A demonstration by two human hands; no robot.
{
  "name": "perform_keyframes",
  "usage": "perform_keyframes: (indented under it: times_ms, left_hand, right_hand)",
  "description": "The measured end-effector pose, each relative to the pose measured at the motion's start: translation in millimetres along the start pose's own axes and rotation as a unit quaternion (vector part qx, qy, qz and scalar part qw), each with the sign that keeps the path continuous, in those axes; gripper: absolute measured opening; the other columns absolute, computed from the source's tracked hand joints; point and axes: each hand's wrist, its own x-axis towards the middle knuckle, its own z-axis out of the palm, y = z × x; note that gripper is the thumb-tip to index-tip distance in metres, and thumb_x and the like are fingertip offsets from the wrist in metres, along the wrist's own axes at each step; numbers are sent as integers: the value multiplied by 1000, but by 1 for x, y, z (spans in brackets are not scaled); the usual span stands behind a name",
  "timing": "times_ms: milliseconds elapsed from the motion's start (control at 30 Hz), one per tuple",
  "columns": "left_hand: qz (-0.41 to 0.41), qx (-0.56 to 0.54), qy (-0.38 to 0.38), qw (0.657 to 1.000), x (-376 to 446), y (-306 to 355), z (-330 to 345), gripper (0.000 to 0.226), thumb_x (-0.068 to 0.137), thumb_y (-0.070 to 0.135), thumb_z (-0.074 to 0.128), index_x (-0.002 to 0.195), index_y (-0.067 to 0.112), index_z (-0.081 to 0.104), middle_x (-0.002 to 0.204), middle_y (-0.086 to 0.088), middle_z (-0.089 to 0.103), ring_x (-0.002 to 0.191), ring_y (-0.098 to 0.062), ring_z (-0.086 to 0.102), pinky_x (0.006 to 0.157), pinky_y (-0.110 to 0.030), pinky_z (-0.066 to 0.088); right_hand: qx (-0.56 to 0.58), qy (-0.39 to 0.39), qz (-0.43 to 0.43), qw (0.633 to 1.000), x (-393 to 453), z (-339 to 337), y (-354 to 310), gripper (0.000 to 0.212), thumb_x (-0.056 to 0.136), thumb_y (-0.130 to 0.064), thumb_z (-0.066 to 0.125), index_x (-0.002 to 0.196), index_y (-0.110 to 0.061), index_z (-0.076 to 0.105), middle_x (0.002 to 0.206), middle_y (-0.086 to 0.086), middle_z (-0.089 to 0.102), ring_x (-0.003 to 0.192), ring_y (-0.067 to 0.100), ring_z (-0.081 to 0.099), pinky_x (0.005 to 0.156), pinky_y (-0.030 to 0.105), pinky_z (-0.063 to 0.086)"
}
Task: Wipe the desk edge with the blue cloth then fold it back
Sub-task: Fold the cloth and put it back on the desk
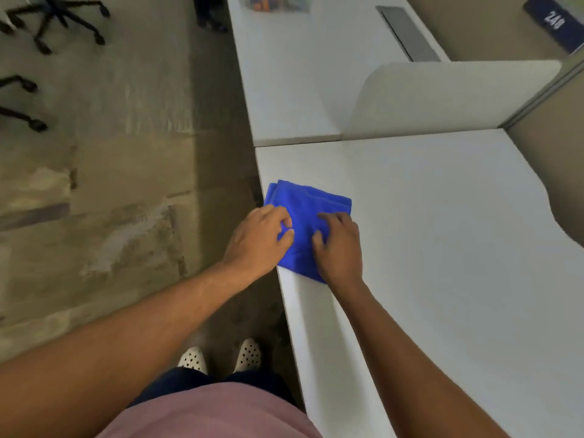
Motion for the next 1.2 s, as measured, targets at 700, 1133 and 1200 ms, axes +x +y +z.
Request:
perform_keyframes:
  times_ms: [700,1133,1200]
  left_hand:
    - [524,331,-315,719,172,50,59,36,100,6,48,128,22,63,123,6,66,120,-24,46,87,-39,44]
    - [486,225,-365,762,266,64,72,25,94,37,67,112,20,73,104,2,66,113,-19,44,85,-33,38]
    - [452,196,-382,782,277,70,71,21,90,36,70,104,21,74,101,6,64,111,-17,46,83,-32,38]
  right_hand:
    - [112,-14,322,940,-26,-16,14,40,74,-1,68,104,-22,54,72,1,67,57,12,59,51,24,46]
    - [-51,-1,352,935,47,-81,17,47,90,0,56,134,-17,53,106,6,71,92,25,69,82,37,59]
    - [-70,0,349,934,52,-87,17,45,89,-1,54,132,-17,55,105,3,73,93,25,69,86,36,57]
